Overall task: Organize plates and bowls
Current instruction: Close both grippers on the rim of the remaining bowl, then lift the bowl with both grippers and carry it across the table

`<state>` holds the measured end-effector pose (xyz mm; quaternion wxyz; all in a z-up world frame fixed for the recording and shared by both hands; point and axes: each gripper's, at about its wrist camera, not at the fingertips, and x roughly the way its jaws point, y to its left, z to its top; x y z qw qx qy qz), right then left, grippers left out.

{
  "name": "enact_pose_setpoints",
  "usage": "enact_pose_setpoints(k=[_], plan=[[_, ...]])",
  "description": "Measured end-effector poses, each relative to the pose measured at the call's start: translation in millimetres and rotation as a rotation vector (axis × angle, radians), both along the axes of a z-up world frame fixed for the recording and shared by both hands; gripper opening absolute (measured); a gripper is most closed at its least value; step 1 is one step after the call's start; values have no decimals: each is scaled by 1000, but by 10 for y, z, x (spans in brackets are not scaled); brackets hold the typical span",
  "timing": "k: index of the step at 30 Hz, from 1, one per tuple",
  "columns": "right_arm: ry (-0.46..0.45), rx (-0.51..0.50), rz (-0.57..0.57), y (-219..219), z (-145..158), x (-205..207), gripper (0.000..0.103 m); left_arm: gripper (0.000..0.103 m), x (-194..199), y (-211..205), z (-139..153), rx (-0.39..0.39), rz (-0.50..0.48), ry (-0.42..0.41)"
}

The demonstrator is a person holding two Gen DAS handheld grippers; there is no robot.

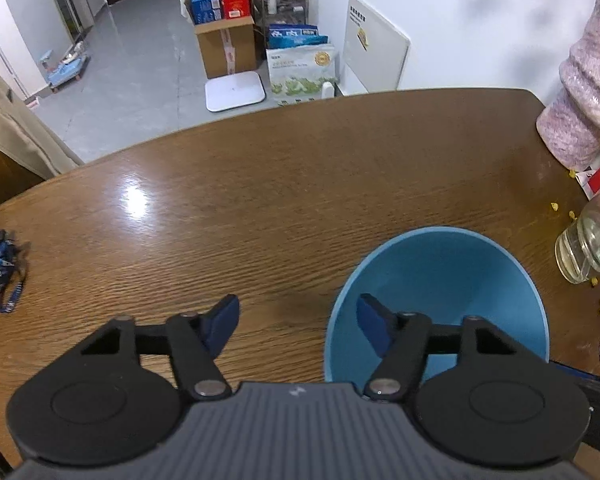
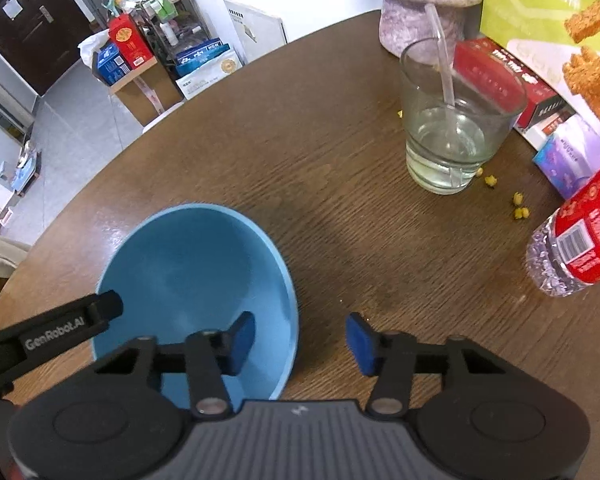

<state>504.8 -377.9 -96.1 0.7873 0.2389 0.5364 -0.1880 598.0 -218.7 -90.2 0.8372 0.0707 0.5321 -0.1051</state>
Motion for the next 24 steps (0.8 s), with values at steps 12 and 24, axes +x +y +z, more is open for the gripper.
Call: enact_pose_setpoints(k=[12, 24], plan=[[-15, 57, 7, -56, -176, 40, 6, 18, 38, -102, -173, -73, -65, 36], [-44, 20, 22, 99, -22, -30, 7, 18, -33, -5, -29, -85, -65, 7]])
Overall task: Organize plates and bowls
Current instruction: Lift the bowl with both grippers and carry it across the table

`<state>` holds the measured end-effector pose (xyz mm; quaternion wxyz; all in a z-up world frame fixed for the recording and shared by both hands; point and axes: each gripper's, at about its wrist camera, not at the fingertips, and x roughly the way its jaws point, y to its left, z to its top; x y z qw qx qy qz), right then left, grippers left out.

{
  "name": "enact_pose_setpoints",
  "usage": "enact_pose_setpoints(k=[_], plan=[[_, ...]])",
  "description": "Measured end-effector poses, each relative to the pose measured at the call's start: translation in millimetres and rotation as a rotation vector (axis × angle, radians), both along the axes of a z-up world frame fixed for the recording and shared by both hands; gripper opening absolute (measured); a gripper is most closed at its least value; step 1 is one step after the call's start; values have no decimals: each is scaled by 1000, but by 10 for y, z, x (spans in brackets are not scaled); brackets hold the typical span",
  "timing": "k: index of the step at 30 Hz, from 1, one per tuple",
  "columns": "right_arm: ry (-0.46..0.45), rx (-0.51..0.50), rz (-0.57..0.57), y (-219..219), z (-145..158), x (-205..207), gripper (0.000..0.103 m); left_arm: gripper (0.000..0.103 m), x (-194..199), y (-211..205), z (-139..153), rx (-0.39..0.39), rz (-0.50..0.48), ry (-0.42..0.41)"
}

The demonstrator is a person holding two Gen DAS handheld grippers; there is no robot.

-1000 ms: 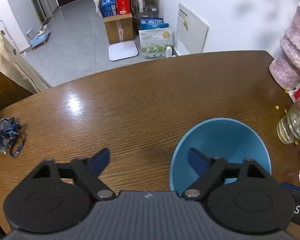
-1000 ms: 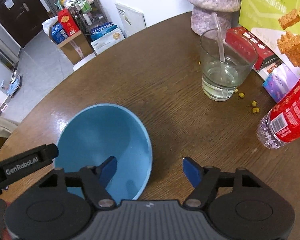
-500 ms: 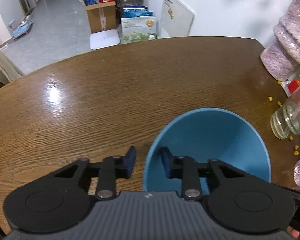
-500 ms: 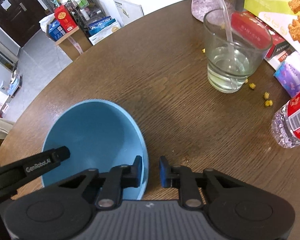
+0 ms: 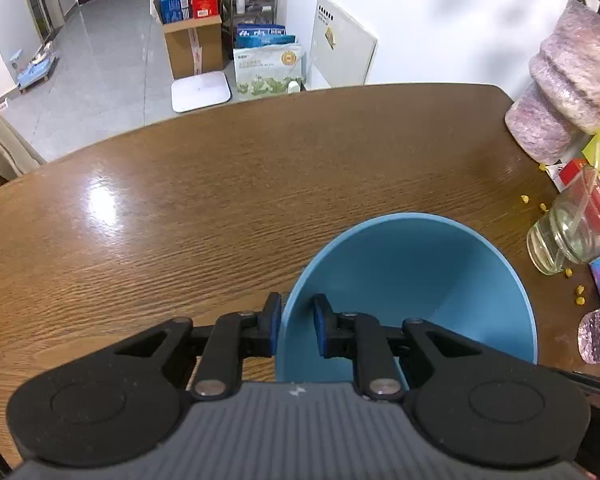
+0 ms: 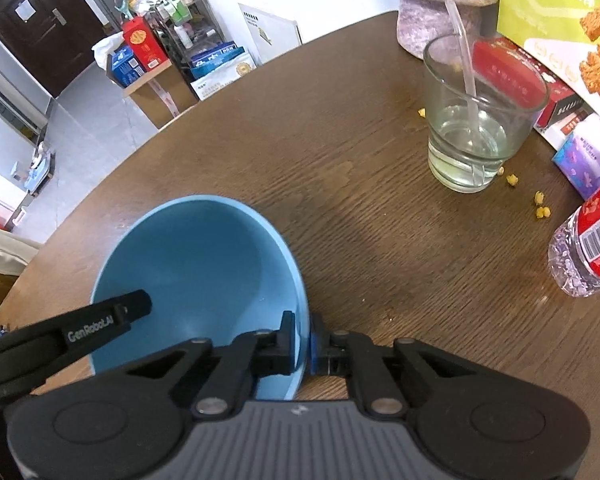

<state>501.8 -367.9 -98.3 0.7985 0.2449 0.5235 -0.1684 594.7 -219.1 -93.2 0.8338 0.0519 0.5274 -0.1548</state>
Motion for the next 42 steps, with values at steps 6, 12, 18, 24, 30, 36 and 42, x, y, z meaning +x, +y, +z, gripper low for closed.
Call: enact_pose_setpoints(k=[6, 12, 18, 24, 30, 36, 42], plan=[[-23, -7, 3, 139, 186, -116, 7, 18, -115, 110, 203, -10, 4, -28], [-49, -19, 4, 336, 400, -269, 7, 18, -274, 262, 428, -22, 9, -62], [-71, -27, 7, 538, 585, -443, 7, 18, -474, 463, 629, -35, 17, -89], [-84, -24, 7, 748, 712, -649, 7, 18, -680, 678, 786, -36, 19, -110], [-96, -28, 12, 1001, 849, -851, 7, 18, -912, 961, 933, -46, 26, -126], [-106, -36, 19, 1254, 984, -1074, 7, 18, -1150, 1212, 1076, -54, 21, -141], [-112, -47, 22, 1479, 1094, -1301, 7, 18, -1361, 1410, 1167, -52, 16, -148]])
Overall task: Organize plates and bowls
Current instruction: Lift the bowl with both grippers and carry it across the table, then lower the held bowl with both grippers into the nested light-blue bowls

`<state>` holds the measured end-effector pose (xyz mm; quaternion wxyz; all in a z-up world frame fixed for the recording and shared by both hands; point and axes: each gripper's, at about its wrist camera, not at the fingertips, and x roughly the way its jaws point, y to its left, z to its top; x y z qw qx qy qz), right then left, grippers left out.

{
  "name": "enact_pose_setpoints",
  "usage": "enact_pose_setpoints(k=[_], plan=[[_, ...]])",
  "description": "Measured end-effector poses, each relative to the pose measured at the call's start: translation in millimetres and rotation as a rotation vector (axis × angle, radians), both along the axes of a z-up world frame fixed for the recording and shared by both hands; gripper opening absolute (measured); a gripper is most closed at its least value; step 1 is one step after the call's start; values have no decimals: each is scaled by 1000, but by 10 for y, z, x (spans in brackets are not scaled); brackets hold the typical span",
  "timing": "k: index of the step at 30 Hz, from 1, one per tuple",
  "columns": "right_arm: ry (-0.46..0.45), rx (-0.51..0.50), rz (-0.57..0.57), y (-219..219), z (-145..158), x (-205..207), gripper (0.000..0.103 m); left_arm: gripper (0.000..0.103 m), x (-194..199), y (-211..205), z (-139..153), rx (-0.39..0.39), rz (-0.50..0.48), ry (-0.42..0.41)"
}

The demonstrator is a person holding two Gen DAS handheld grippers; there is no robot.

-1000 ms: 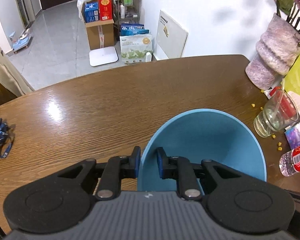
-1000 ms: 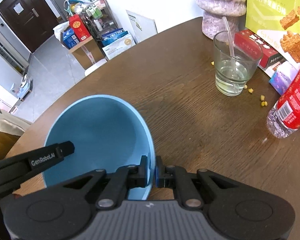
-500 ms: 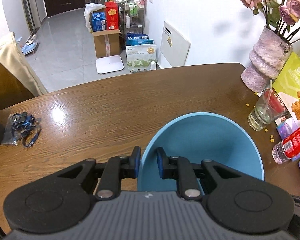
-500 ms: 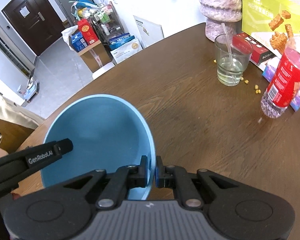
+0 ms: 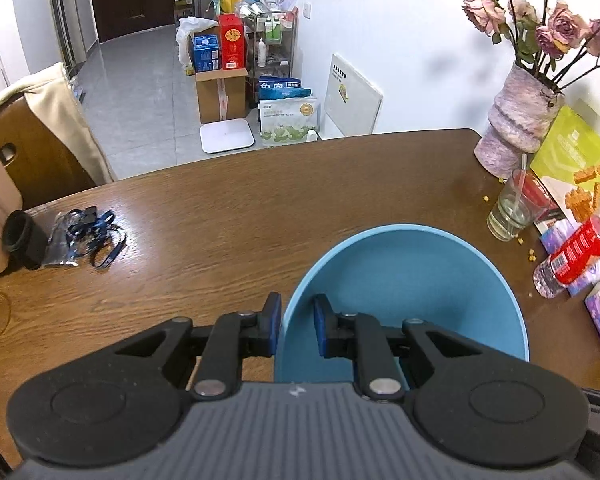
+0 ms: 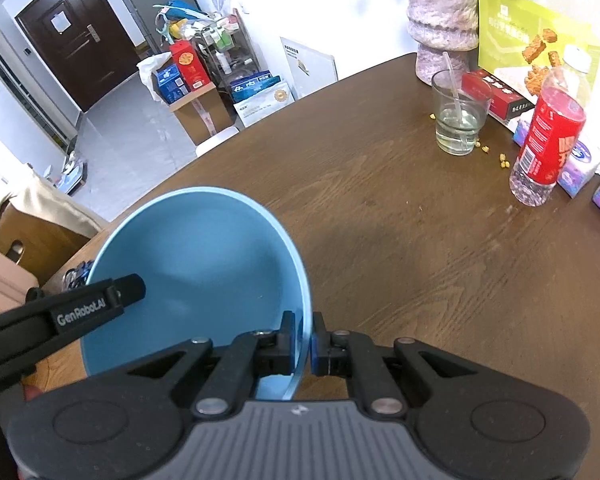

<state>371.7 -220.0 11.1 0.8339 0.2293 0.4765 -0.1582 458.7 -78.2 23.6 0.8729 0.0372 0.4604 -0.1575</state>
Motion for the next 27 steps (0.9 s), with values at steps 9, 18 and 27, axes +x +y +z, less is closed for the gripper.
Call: enact_pose_setpoints(k=[9, 18, 27], plan=[[-9, -11, 3, 294, 125, -274, 7, 18, -266, 281, 105, -10, -9, -8], [-12, -25, -8, 506, 191, -530, 7, 18, -526, 488, 124, -13, -40, -12], [-17, -18, -38, 673, 192, -810, 7, 18, -784, 657, 127, -16, -69, -13]])
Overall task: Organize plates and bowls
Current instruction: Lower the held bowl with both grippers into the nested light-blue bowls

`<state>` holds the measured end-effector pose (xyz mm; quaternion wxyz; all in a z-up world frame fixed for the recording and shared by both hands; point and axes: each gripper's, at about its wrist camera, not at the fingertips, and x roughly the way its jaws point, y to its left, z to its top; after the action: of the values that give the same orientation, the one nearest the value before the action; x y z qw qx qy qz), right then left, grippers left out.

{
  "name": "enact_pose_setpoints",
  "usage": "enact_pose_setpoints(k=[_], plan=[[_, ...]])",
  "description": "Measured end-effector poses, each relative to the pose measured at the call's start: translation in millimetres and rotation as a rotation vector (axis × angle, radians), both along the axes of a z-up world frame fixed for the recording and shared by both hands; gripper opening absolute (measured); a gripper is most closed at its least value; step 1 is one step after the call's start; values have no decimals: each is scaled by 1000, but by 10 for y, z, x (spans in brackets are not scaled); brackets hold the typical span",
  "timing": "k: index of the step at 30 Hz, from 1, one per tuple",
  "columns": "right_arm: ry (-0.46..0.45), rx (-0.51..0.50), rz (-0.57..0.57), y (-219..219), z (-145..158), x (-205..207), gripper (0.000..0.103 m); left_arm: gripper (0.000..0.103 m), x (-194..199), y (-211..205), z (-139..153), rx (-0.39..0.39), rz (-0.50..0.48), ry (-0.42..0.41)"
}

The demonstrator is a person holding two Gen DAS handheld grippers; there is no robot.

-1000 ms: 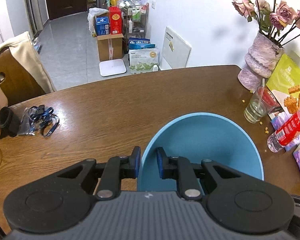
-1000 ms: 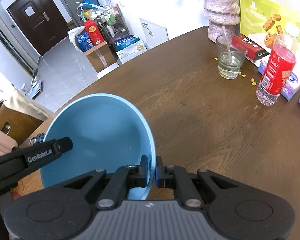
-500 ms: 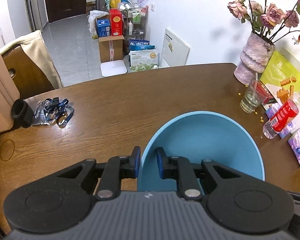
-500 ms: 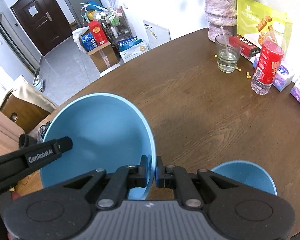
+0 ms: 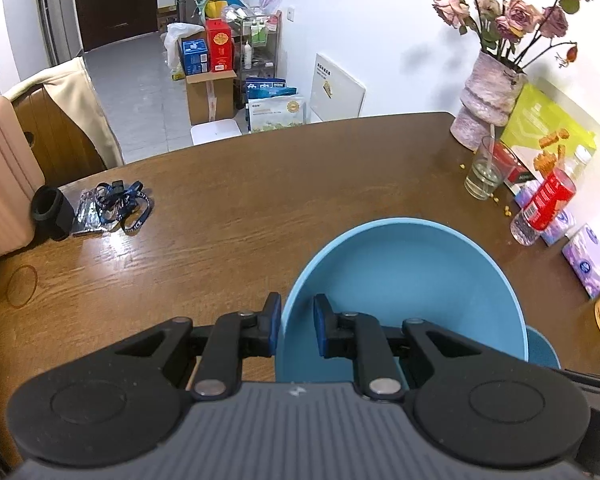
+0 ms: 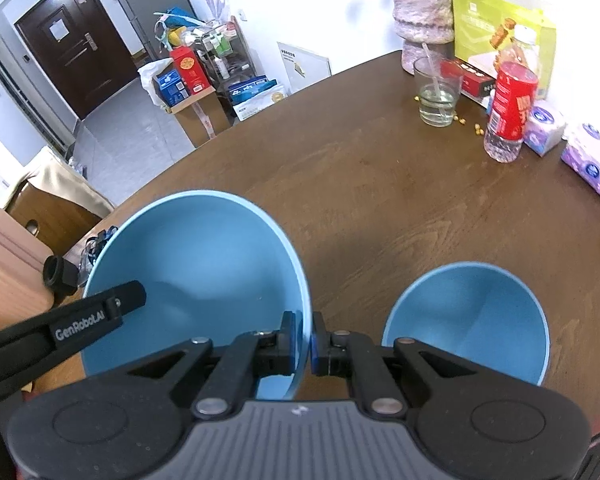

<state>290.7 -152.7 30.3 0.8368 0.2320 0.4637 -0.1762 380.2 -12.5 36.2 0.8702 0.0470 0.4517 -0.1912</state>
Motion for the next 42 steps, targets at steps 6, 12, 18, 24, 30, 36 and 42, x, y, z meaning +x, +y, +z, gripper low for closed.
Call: enact_pose_setpoints(k=[6, 12, 18, 24, 30, 36, 42], plan=[[-7, -1, -32, 72, -15, -200, 7, 18, -183, 44, -29, -3, -23, 7], [-28, -31, -76, 100, 5, -394, 7, 18, -328, 30, -51, 2, -61, 5], [-56, -9, -113, 27, -32, -561, 7, 18, -452, -22, -63, 11, -67, 6], [-60, 3, -130, -90, -96, -689, 7, 18, -565, -149, -87, 16, -73, 7], [-56, 2, -137, -256, -125, -797, 7, 18, -661, -335, -124, 20, -78, 17], [-59, -5, -150, -449, -121, -894, 7, 18, -736, -541, -124, 19, -91, 17], [-63, -10, -172, -645, -117, -969, 7, 18, -784, -774, -128, 22, -111, 18]])
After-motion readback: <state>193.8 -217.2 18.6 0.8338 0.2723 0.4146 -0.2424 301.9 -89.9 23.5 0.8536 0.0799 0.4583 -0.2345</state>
